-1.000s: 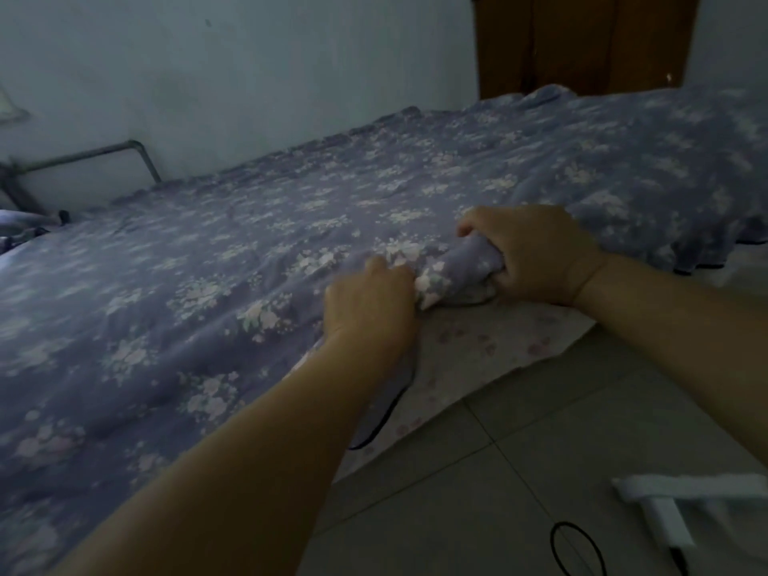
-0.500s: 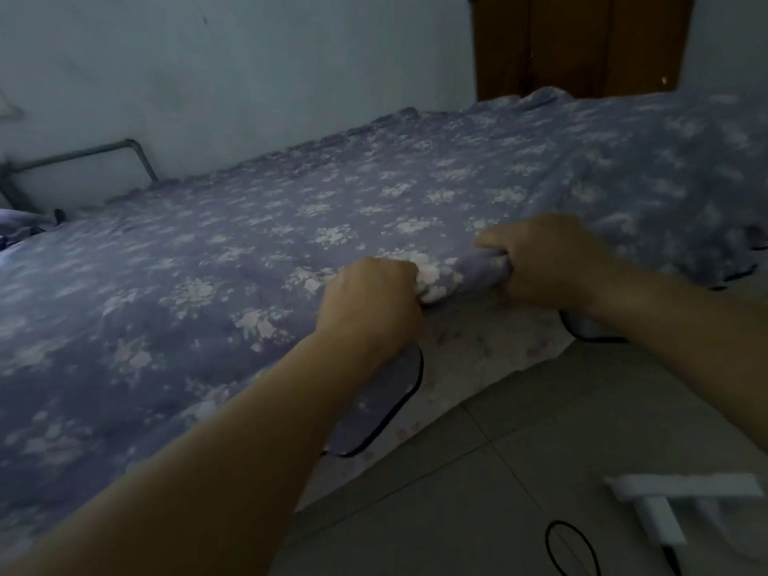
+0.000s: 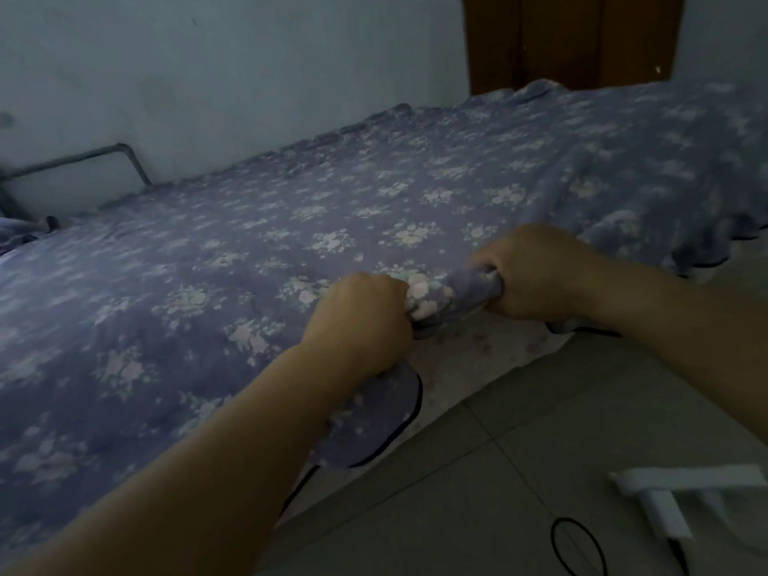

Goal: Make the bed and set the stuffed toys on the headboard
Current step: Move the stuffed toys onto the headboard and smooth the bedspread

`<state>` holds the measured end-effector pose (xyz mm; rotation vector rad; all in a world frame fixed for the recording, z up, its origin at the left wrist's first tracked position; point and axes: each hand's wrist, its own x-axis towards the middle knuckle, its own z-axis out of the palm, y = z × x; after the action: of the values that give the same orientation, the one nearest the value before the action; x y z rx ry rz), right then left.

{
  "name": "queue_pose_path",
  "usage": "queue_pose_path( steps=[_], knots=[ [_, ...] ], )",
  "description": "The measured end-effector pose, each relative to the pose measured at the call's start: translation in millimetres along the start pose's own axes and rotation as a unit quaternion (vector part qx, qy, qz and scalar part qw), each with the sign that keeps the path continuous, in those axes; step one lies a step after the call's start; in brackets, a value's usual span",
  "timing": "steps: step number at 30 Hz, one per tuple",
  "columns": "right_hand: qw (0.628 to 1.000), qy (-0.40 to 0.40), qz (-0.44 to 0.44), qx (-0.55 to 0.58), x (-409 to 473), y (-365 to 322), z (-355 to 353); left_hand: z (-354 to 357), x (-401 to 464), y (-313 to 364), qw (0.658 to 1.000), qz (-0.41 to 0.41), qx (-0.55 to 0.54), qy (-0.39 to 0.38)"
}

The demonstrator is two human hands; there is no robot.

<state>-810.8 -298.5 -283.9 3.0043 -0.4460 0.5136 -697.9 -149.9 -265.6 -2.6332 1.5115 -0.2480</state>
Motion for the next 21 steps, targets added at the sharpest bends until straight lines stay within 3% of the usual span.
queue_pose_path(
  steps=[3,7,10,12,14,16,17,19,21],
  knots=[
    [1.0,-0.009,-0.014,-0.004,-3.3,1.3,6.6,5.4,-3.7,2.9,0.999,0.029,0.019,-0.01],
    [0.996,-0.076,-0.014,-0.046,-4.9,-0.4,30.1,32.2,-3.3,6.6,0.991,0.075,0.028,-0.105],
    [0.989,-0.131,-0.017,-0.065,-10.6,-1.1,42.9,53.9,-5.8,6.2,0.979,0.091,-0.027,-0.182],
    [0.97,-0.223,-0.016,-0.094,-17.9,-0.8,60.1,65.3,-8.0,3.3,0.956,0.093,-0.103,-0.258],
    [0.91,-0.401,-0.003,-0.101,-26.5,1.7,81.1,69.9,-4.3,-2.4,0.943,0.085,-0.143,-0.289],
    [0.844,-0.53,0.048,-0.061,-33.8,4.0,89.3,70.1,7.9,-11.3,0.968,0.082,-0.118,-0.207],
    [0.838,-0.54,0.063,-0.041,-35.0,6.4,87.7,68.0,15.6,-15.4,0.983,0.088,-0.092,-0.133],
    [0.869,-0.488,0.073,-0.024,-27.8,18.0,81.3,60.9,33.7,-20.7,0.993,0.105,-0.045,0.004],
    [0.926,-0.355,0.128,-0.01,-14.6,37.4,76.0,53.5,56.6,-23.5,0.992,0.103,-0.001,0.078]
  ],
)
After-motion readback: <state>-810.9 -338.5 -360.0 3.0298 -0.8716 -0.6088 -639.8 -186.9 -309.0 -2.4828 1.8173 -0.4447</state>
